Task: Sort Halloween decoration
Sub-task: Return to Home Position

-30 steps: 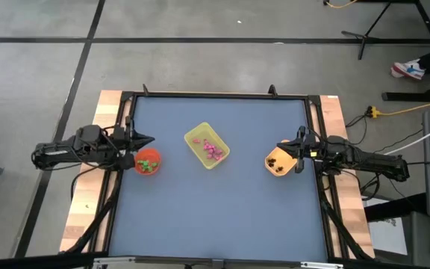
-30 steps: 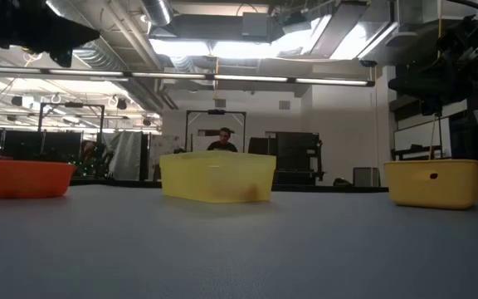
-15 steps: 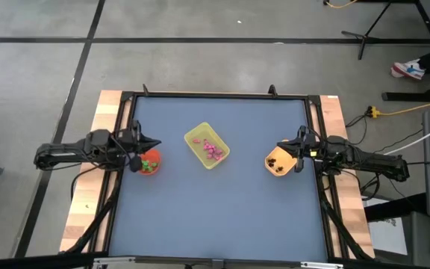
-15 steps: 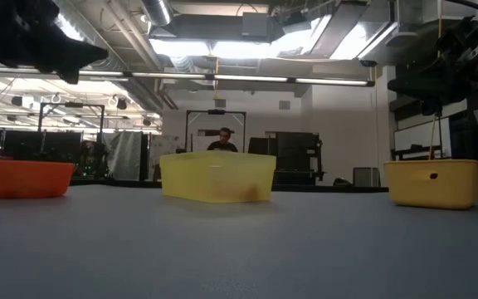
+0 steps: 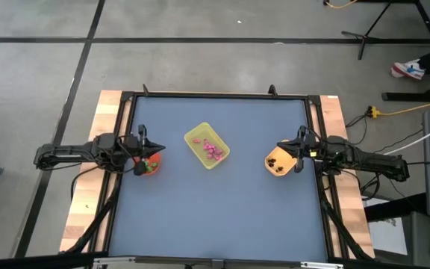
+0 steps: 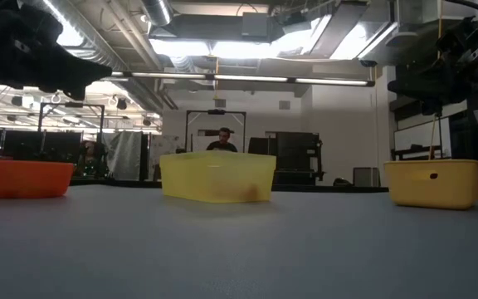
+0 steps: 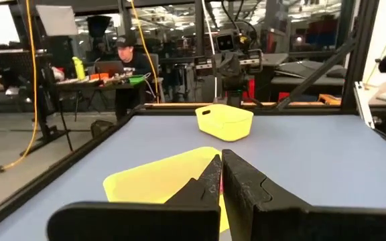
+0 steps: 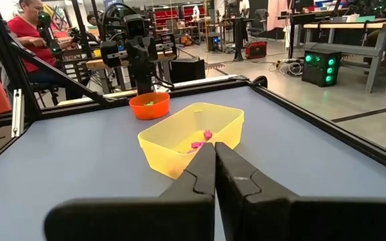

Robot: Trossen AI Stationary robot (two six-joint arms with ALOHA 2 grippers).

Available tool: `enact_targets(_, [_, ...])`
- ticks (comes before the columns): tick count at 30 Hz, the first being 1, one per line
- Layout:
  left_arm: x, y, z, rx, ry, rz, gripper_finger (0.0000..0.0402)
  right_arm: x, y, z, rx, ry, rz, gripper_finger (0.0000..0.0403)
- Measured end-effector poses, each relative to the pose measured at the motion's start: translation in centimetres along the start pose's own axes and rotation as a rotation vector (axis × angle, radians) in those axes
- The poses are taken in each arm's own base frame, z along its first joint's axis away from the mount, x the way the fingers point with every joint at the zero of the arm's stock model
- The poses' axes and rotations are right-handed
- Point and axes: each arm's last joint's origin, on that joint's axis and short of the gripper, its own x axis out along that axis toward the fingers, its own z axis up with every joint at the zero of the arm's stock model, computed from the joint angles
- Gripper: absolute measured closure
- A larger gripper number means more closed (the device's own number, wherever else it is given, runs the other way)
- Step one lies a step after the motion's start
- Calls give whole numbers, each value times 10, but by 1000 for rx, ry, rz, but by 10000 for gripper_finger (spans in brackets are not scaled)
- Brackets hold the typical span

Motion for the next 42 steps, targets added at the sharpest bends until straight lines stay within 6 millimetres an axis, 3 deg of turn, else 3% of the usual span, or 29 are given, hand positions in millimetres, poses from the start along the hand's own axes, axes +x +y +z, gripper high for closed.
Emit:
enact_targets(9, [0,0,0,90,2,-9,401,0,0,0,0,1,0,402])
enact_targets(42, [0,0,0,90,5,-6,401,5,1,-9,-103,-52,54,402])
